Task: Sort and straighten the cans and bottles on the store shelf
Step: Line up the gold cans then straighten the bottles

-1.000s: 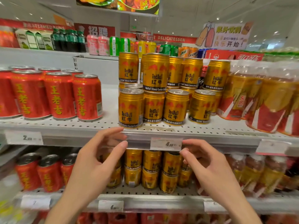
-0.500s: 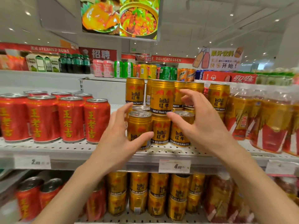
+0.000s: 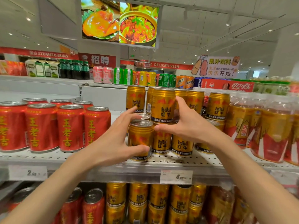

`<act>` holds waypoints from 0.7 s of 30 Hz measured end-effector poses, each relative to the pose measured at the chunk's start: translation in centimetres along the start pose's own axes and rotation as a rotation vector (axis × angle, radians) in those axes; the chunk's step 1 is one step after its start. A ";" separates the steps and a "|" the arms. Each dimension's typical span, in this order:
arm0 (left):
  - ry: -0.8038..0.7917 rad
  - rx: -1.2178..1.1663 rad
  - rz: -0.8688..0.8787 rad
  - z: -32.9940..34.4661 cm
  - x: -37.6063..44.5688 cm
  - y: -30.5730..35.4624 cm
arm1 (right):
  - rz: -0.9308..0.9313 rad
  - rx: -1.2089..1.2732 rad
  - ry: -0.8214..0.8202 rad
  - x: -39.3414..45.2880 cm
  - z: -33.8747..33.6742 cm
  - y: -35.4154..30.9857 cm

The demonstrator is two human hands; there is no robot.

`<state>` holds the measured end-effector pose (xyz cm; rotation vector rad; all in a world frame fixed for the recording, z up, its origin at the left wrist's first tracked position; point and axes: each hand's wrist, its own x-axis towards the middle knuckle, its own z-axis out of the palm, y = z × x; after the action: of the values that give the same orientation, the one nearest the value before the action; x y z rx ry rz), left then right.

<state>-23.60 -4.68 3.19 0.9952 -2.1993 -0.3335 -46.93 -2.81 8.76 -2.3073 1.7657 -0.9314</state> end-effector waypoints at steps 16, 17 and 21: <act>0.129 0.141 0.053 0.6 -0.6 -0.4 | -0.033 0.052 -0.027 0.1 -1.2 1.6; 0.146 0.145 0.049 0.7 -0.8 -0.3 | -0.034 0.062 -0.028 0.0 -1.2 1.7; 0.149 0.072 0.020 1.0 -1.1 0.2 | -0.038 0.084 -0.035 0.1 -1.1 1.8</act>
<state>-23.87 -3.84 2.02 1.0030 -2.0972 -0.1655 -49.00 -3.14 8.91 -2.2984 1.6425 -0.9457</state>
